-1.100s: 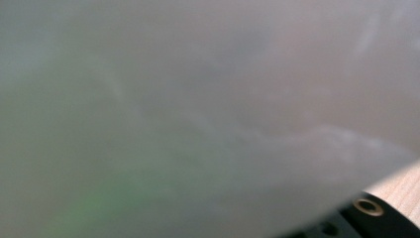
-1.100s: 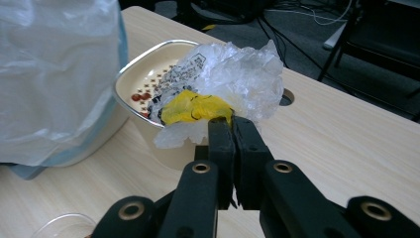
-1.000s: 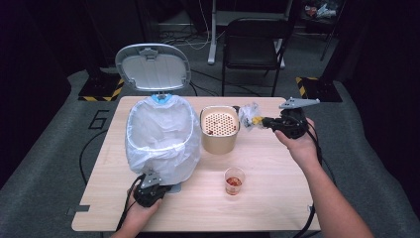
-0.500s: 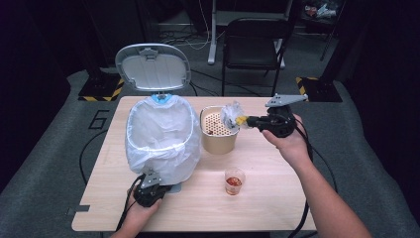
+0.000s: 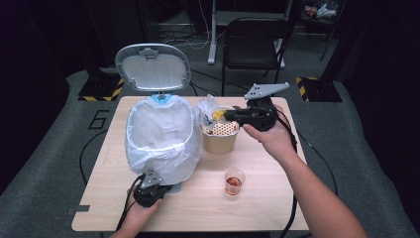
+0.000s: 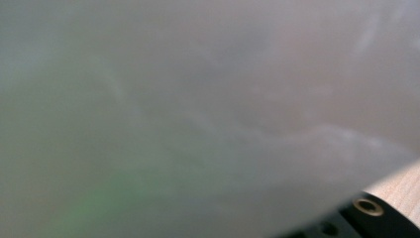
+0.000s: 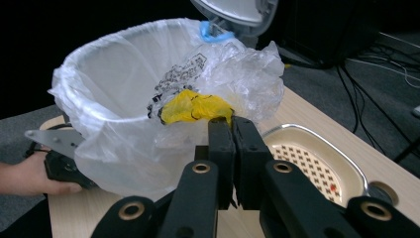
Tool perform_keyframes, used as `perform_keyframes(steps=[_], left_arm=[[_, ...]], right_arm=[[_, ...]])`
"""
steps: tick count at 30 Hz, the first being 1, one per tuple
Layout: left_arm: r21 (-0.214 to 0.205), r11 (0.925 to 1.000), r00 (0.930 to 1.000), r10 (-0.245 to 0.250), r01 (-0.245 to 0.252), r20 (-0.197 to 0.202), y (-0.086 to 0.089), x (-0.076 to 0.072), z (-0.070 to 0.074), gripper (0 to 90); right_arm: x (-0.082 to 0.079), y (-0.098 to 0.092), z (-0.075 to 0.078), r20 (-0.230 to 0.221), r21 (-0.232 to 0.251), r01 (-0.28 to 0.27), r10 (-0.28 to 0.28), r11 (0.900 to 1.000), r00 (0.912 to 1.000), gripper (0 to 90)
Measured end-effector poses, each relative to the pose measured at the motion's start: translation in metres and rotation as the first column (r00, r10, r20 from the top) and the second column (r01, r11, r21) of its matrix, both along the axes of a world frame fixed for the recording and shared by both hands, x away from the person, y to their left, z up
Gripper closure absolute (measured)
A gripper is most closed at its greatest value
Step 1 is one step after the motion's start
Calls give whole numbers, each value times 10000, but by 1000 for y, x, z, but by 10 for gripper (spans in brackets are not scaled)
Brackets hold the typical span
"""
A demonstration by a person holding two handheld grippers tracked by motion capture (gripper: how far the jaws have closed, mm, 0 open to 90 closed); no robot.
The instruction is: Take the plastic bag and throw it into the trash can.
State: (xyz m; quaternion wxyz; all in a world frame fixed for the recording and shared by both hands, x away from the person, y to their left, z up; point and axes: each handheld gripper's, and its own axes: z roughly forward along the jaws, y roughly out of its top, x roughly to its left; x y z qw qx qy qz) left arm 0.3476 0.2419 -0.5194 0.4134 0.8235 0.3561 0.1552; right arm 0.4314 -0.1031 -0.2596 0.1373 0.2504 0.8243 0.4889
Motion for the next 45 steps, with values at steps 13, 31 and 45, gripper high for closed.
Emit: perform_keyframes(steps=[13,31,45], left_arm=[[128,9999,10000,-40,39,37,1,1,0,900],[-31,10000,9999,57,-58,-98,0,0,0,900],[-133,9998,9997,162,-165,-190,-1,-2,-1,900]], right_arm=[[-2,35,14,277,267,-790,782,9965,9966,878],[1,68,10,278,264,-1435,1428,9893,9894,878],[6,91,-1,104,122,-1698,1697,9854,9854,878]])
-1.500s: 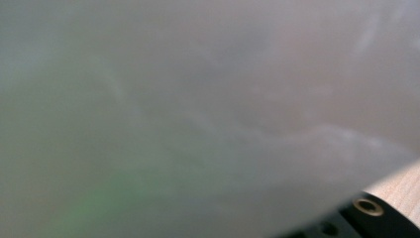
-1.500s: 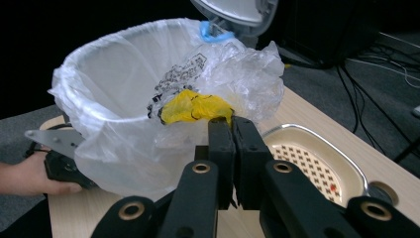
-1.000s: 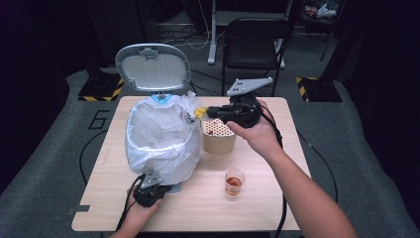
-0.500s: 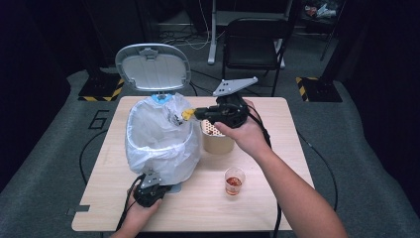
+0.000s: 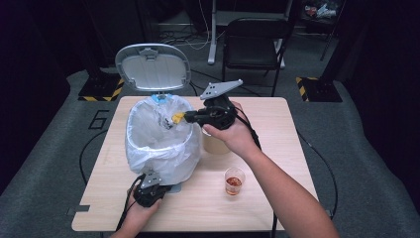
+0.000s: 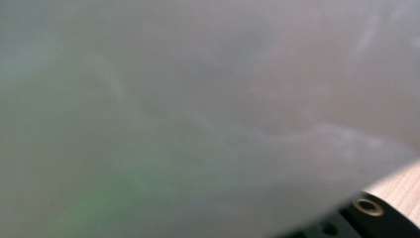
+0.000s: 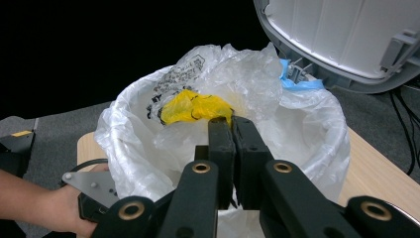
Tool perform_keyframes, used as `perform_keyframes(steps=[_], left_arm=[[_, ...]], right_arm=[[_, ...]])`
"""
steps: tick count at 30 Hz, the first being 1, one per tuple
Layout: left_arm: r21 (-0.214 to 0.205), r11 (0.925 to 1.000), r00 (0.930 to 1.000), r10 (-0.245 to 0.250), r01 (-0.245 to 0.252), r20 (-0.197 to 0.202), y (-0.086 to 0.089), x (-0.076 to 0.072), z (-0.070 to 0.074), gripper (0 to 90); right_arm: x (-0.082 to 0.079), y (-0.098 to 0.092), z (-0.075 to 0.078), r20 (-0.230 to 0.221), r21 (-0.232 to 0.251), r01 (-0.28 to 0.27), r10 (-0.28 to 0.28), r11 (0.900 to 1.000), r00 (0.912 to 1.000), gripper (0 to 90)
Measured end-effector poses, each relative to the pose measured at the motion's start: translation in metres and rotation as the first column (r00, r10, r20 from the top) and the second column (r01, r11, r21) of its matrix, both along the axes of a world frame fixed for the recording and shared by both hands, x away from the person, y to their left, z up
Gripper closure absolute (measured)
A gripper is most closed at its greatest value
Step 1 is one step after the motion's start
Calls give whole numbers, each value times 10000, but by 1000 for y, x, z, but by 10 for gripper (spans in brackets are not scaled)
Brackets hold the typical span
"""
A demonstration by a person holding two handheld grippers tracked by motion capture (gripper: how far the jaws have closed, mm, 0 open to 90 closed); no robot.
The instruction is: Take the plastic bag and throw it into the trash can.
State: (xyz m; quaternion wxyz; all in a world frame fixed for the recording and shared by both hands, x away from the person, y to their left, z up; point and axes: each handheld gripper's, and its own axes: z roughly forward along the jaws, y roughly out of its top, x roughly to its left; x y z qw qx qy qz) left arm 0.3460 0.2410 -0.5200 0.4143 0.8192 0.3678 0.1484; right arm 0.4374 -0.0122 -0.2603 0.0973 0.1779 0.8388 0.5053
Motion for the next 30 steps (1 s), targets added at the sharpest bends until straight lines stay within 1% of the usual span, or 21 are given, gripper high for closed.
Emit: perform_keyframes(steps=[1,2,4,6,7,8,9,12,14,15,16,18,20,23,24,26,28,30], left_arm=[[152,9998,9998,-139,137,146,1,1,0,900],[-2,10000,10000,1,-1,-2,0,0,0,900],[8,10000,10000,-2,2,0,0,0,0,900],[2,10000,10000,0,0,0,0,0,0,900],[146,9998,9998,-138,136,147,1,1,0,900],[144,9998,9998,-127,125,132,1,1,0,900],[-1,10000,10000,13,-13,-4,0,0,0,900],[54,10000,10000,-51,50,50,0,0,0,900],[-1,10000,10000,4,-4,1,0,0,0,900],[156,9998,9998,-139,137,148,1,1,0,900],[-7,10000,10000,13,-13,-6,0,0,0,900],[-1,10000,10000,5,-5,-3,0,0,0,900],[-10,10000,10000,-1,1,0,0,0,0,900],[-18,10000,10000,1,-1,-2,0,0,0,900],[-11,10000,10000,-1,1,-4,0,0,0,900],[-18,10000,10000,4,-5,-7,0,0,0,900],[-12,10000,10000,-5,5,0,0,0,0,900],[-32,10000,10000,-6,6,2,0,0,0,900]], right_arm=[[0,1,-1,-45,-3,10,-10,10000,10000,878],[1,4,-2,-84,-35,-1,1,10000,10000,877],[1,5,-3,-64,-29,-12,12,10000,10000,877],[2,7,-4,-142,-8,-38,38,10000,9999,877],[2,8,-6,-159,-11,-52,51,10000,9999,877],[2,9,-6,-186,-31,-61,60,10000,9998,877],[3,11,-7,-163,-56,-96,95,9999,9998,877],[3,13,-10,-237,-103,-102,100,9999,9997,875],[4,15,-12,-245,-130,-102,99,9999,9997,874],[5,16,-13,-273,-128,-89,85,9999,9996,873],[6,16,-13,-271,-171,-103,99,9998,9996,871],[6,18,-15,-351,-158,-114,108,9998,9993,861],[7,19,-16,-279,-188,-133,128,9997,9995,818],[6,21,-15,-340,54,-119,120,9999,9993,681],[5,21,-14,-294,132,-70,74,9999,9995,652],[4,19,-12,-171,251,41,-37,9997,9998,610],[2,17,-10,-161,365,151,-145,9992,9998,575],[0,12,-9,-54,365,179,-177,9992,9998,553]])
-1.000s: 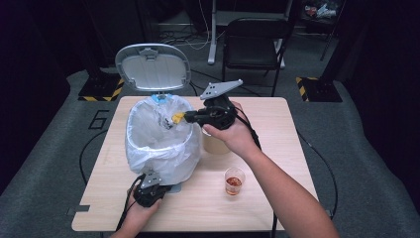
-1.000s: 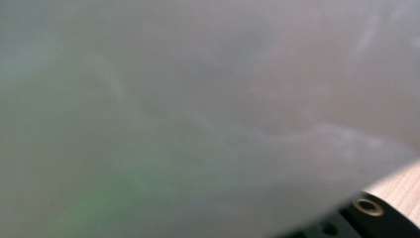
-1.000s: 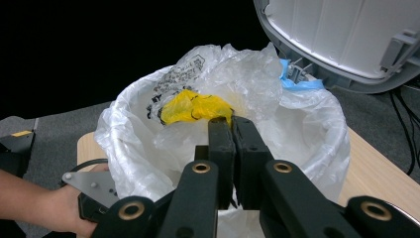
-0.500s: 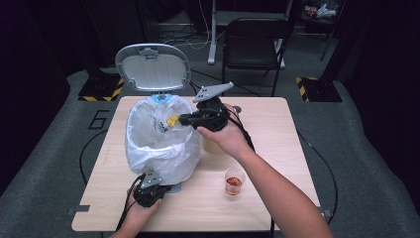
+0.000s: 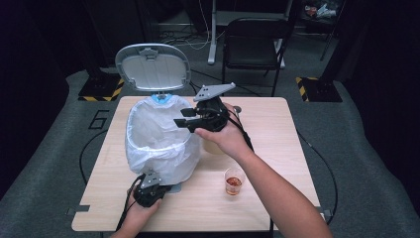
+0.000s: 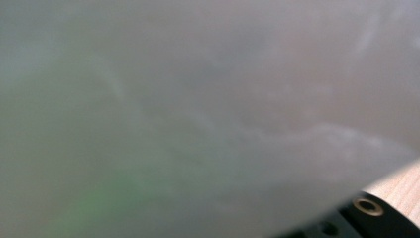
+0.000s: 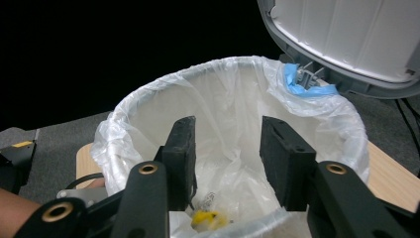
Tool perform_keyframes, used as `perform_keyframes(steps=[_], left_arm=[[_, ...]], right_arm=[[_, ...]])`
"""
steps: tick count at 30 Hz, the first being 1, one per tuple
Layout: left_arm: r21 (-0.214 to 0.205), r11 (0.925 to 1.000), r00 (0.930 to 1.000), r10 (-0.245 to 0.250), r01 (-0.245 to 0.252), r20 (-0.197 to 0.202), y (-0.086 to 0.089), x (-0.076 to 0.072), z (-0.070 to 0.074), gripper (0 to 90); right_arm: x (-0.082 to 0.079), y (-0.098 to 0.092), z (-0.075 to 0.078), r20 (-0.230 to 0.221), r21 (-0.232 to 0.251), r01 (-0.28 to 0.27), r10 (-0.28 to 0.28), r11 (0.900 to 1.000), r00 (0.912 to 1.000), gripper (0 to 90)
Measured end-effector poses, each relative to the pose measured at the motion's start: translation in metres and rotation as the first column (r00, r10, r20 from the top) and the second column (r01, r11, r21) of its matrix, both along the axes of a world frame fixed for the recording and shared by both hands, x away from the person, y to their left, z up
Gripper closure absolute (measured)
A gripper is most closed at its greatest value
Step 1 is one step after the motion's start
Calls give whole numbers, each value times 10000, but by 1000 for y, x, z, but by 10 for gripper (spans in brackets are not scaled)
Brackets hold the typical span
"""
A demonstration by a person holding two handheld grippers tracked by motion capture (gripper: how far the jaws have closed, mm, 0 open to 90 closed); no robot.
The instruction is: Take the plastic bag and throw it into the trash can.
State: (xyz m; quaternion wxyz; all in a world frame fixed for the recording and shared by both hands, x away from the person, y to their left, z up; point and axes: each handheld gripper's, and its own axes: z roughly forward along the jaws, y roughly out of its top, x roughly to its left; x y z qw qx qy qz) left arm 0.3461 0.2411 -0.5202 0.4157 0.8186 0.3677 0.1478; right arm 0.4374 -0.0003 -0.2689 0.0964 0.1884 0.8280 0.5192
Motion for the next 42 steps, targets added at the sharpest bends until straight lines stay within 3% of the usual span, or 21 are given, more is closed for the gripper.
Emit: perform_keyframes(steps=[2,9,23,31,37,38,39,40,41,42], left_arm=[[-307,9990,9993,316,-322,-212,-2,-2,-1,900],[-268,9991,9993,323,-329,-207,-2,-2,0,900],[-388,9988,9993,300,-309,-221,-3,-3,-1,900],[-401,9988,9994,290,-298,-210,-3,-3,-1,900],[-386,9988,9994,284,-292,-200,-3,-2,-1,900],[58,9999,9998,-151,150,158,1,1,0,900],[-397,9989,9995,260,-268,-201,-3,-2,-1,900],[-424,9985,9992,324,-334,-237,-3,-3,-1,900],[-21,10000,9999,-91,91,84,0,1,0,900],[81,9998,9997,-158,157,163,1,1,0,900]], right_arm=[[-2,-7,2,62,106,143,-144,9998,9999,522],[-6,-37,2,182,294,777,-783,9965,9968,457],[-10,-77,-27,272,-107,1865,-1861,9824,9822,441],[4,-95,-49,366,-472,2778,-2763,9595,9604,455],[23,-108,-67,107,-752,3516,-3518,9331,9360,478],[27,-111,-70,82,-794,3626,-3631,9286,9317,484],[30,-113,-72,99,-833,3721,-3726,9244,9279,485],[33,-114,-74,101,-868,3848,-3855,9189,9227,487],[36,-116,-76,161,-883,3928,-3930,9154,9194,489],[38,-117,-78,116,-888,4044,-4050,9103,9142,490]])
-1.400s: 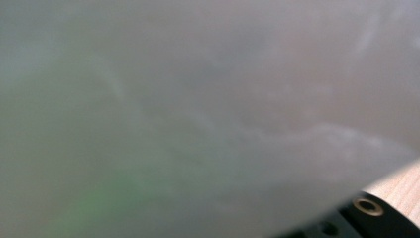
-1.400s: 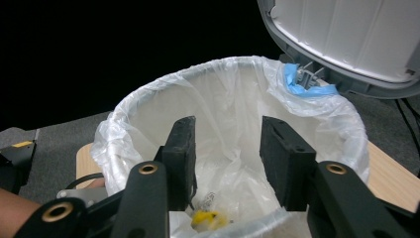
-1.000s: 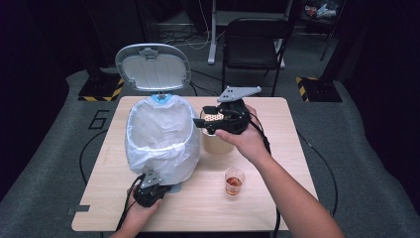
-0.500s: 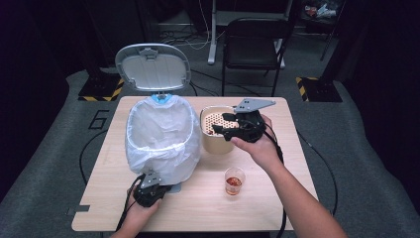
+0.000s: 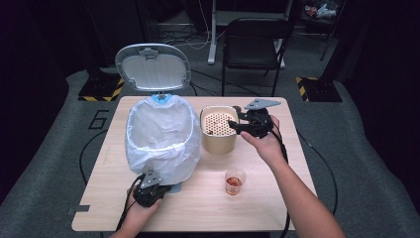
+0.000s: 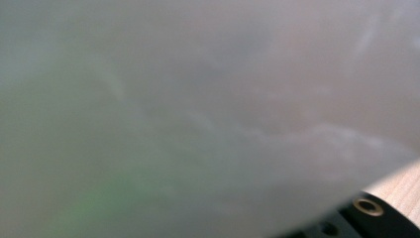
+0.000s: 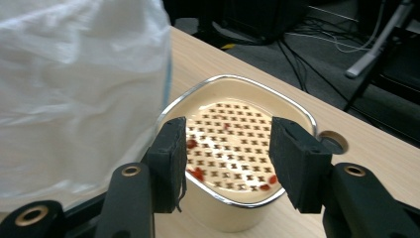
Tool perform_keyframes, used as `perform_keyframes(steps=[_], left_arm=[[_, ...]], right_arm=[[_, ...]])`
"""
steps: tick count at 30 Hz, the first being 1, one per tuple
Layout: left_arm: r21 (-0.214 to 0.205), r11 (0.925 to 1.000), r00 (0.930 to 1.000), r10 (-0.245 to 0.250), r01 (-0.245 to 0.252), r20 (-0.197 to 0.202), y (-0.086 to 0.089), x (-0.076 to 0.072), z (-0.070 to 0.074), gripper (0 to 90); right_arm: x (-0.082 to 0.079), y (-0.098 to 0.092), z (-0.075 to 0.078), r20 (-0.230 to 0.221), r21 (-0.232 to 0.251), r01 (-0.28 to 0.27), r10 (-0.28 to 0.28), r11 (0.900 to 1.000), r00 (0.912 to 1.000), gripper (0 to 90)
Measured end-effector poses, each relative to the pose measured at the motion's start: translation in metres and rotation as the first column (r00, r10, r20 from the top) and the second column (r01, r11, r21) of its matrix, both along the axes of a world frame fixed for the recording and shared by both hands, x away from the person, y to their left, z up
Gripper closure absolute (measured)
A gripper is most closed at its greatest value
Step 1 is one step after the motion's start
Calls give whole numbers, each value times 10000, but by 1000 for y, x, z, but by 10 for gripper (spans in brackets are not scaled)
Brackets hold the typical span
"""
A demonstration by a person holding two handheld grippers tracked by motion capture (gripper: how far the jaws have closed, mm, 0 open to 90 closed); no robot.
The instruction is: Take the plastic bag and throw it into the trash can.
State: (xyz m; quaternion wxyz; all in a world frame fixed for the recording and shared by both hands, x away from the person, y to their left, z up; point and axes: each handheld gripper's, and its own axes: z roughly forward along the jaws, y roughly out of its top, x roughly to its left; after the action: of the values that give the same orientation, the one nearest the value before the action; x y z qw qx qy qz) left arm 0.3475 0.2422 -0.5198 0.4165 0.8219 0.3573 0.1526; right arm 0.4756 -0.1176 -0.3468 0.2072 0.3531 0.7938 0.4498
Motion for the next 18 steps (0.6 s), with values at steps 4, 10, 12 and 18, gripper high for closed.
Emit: perform_keyframes(steps=[4,10,12,18], left_arm=[[-406,9987,9991,308,-320,-296,-3,-3,-1,900],[-226,9996,9997,156,-160,-180,-1,-2,-1,900],[-237,9996,9997,158,-162,-181,-1,-2,-1,900],[-236,9996,9997,161,-165,-182,-1,-2,-1,900]], right_arm=[[9,-3,-7,-75,-84,342,-343,9994,9994,490],[18,-4,-13,97,-290,811,-808,9963,9967,489],[22,-5,-16,119,-366,969,-965,9946,9953,497],[34,-7,-32,-336,-272,1406,-1415,9897,9894,515]])
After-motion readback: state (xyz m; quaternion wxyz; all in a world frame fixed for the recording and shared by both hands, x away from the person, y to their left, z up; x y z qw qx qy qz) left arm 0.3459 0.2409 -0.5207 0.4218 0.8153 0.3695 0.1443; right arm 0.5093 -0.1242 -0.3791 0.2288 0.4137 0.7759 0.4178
